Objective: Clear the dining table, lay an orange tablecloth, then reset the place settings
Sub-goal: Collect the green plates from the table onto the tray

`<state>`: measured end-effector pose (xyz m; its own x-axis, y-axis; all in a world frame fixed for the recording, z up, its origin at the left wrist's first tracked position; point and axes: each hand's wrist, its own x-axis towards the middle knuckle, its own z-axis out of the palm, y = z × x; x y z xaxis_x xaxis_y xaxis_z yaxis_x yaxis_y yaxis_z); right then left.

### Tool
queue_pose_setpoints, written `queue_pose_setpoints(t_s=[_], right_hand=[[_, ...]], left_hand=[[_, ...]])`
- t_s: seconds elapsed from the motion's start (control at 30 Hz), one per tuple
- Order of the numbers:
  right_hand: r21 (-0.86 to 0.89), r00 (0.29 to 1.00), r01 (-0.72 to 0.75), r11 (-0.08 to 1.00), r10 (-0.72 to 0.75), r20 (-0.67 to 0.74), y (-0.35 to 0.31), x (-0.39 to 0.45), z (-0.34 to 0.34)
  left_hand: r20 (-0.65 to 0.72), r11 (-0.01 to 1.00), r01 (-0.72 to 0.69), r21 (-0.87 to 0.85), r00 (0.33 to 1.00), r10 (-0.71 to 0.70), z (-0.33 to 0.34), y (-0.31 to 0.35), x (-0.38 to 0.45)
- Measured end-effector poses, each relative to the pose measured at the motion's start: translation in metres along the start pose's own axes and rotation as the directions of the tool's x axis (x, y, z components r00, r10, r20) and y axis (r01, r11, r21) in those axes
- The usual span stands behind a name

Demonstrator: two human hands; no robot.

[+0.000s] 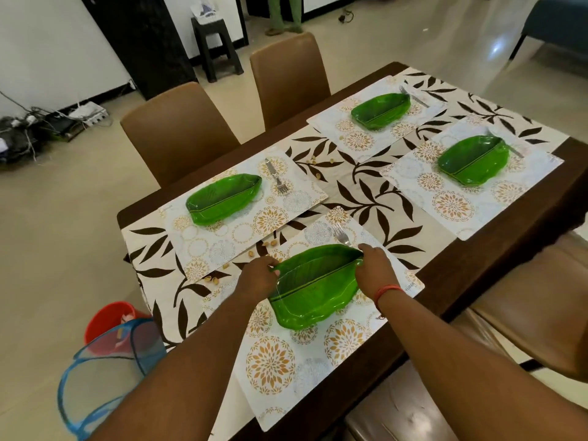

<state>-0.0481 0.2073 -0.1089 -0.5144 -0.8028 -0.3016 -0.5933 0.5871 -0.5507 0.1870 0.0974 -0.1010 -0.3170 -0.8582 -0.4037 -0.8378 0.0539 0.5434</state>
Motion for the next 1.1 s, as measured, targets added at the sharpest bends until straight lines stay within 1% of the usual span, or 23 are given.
queue_pose_setpoints(t_s=[0.07, 0.13, 0.2, 0.27, 0.33, 0.4, 0.53, 0.6, 0.7, 0.87, 0.97, 1.1], right_hand=[[0.094, 0.999, -0.026, 0.995, 0.029, -0.035, -0.004, -0.007, -0.01], [0.224, 0.996, -0.065, 0.972, 0.078, -0.052, -0.006, -0.015, -0.018], [0.353, 0.988, -0.12, 0.928, 0.146, -0.046, -0.009, -0.024, -0.025], [0.448, 0.982, -0.146, 0.882, 0.184, -0.042, -0.01, -0.034, -0.032], [0.559, 0.974, -0.145, 0.816, 0.216, -0.063, -0.009, -0.046, -0.036], [0.673, 0.959, -0.137, 0.727, 0.267, -0.093, -0.009, -0.06, -0.041], [0.807, 0.912, -0.085, 0.585, 0.372, -0.174, -0.015, -0.095, -0.045], [0.833, 0.898, -0.035, 0.551, 0.384, -0.216, -0.018, -0.108, -0.047], [0.819, 0.871, 0.022, 0.573, 0.391, -0.297, -0.02, -0.14, -0.057], [0.831, 0.808, 0.039, 0.555, 0.472, -0.354, 0.007, -0.196, -0.091], [0.83, 0.766, 0.064, 0.554, 0.506, -0.396, 0.031, -0.227, -0.118], [0.846, 0.728, 0.091, 0.525, 0.545, -0.417, 0.067, -0.266, -0.151]], left_hand=[[-0.01, 0.999, -0.006, -0.033, 1.0, 0.006, -0.006, 0.009, -0.005], [-0.013, 0.996, -0.006, -0.086, 1.0, 0.005, -0.011, 0.019, -0.008], [-0.007, 0.985, -0.003, -0.174, 1.0, 0.002, -0.016, 0.03, -0.01], [0.004, 0.969, -0.009, -0.248, 1.0, 0.01, -0.02, 0.043, -0.011], [0.023, 0.946, -0.03, -0.321, 0.999, 0.04, -0.02, 0.056, -0.014], [0.049, 0.935, -0.046, -0.352, 0.997, 0.067, -0.018, 0.07, -0.021], [0.096, 0.9, -0.066, -0.43, 0.988, 0.119, -0.015, 0.089, -0.042], [0.12, 0.884, -0.067, -0.462, 0.983, 0.138, -0.012, 0.1, -0.049], [0.177, 0.861, -0.06, -0.506, 0.969, 0.172, -0.006, 0.122, -0.069], [0.309, 0.817, -0.048, -0.575, 0.912, 0.27, 0.014, 0.171, -0.119], [0.31, 0.83, -0.112, -0.547, 0.894, 0.325, 0.031, 0.203, -0.148], [0.3, 0.831, -0.192, -0.523, 0.871, 0.39, 0.056, 0.242, -0.192]])
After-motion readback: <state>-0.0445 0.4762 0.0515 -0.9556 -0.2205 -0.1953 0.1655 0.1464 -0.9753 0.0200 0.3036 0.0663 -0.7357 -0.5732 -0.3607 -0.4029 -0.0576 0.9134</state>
